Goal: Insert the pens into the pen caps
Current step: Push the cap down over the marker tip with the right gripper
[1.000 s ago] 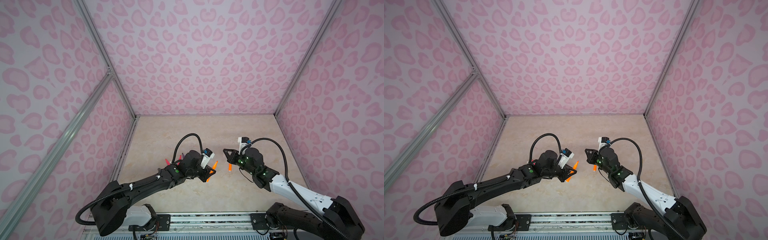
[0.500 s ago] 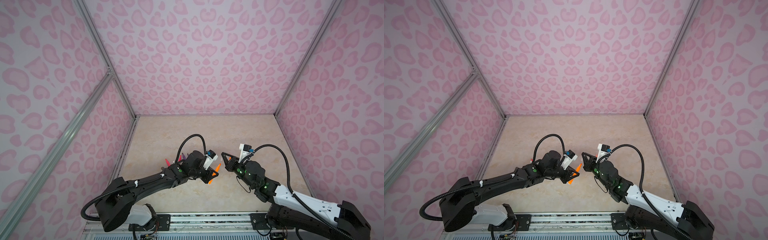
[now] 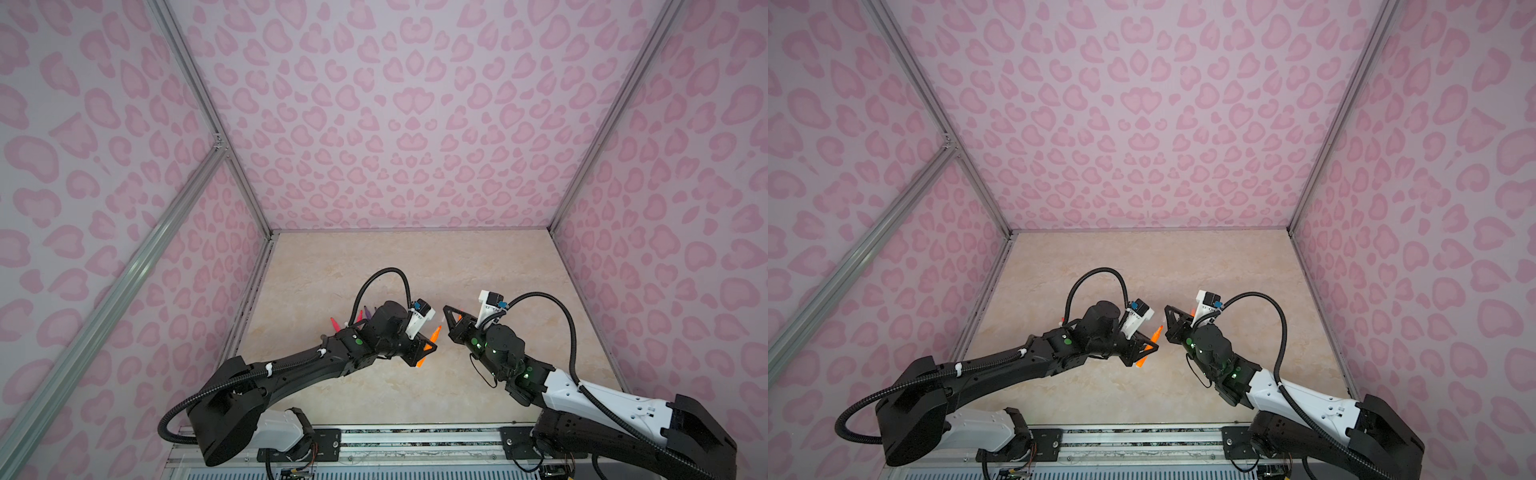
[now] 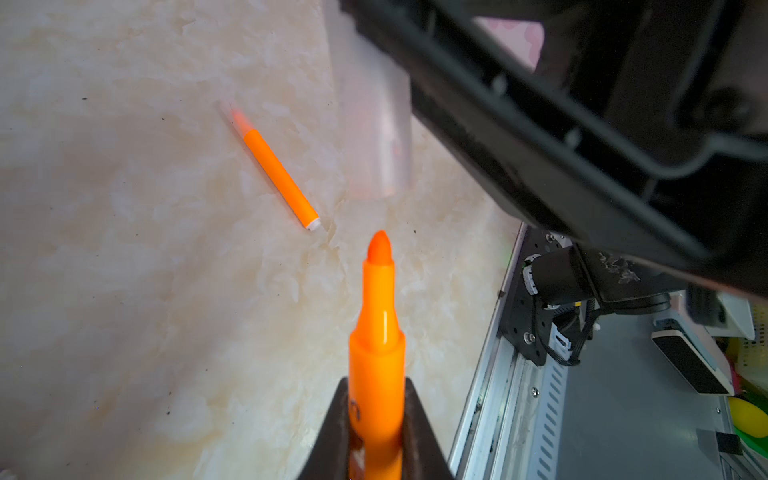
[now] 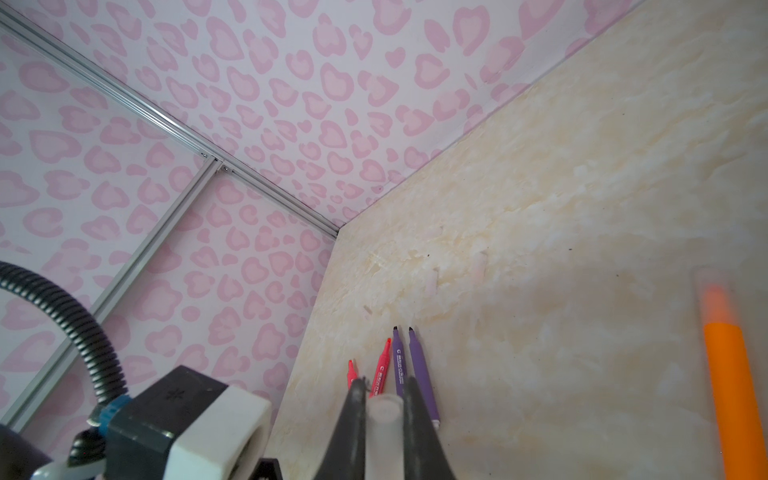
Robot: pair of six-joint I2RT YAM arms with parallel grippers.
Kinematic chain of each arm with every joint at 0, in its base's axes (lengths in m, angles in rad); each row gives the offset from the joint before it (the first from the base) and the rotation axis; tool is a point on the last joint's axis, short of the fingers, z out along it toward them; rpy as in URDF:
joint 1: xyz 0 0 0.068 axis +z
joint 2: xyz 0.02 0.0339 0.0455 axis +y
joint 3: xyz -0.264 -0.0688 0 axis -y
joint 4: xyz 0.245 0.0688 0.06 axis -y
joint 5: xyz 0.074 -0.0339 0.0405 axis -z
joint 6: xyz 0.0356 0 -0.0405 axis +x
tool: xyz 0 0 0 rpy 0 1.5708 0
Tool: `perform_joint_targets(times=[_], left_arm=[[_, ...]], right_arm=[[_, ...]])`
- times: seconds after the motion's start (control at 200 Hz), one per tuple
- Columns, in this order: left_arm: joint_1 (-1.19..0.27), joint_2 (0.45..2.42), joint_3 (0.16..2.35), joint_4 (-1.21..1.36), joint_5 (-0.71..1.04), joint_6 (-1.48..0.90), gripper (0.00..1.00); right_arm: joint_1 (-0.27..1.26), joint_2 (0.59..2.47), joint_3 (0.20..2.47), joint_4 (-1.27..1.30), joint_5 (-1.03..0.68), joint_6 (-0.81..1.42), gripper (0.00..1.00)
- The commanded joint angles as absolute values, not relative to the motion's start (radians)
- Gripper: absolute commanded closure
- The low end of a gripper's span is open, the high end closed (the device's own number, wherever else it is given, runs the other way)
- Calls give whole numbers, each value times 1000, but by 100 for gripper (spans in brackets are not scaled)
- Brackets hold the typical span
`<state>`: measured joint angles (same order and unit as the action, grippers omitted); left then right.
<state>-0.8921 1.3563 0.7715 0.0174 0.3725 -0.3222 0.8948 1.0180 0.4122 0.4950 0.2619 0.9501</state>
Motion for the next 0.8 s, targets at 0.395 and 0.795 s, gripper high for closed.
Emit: perform_joint_targets(times=[0.395, 0.795], left_arm=[[-891, 1338, 762, 46, 312, -329, 96], [-889, 1301, 742, 53, 263, -334, 96]], right_arm=[[955, 1043, 407, 544, 345, 993, 100], [1001, 1080, 402, 573, 400, 1018, 100]])
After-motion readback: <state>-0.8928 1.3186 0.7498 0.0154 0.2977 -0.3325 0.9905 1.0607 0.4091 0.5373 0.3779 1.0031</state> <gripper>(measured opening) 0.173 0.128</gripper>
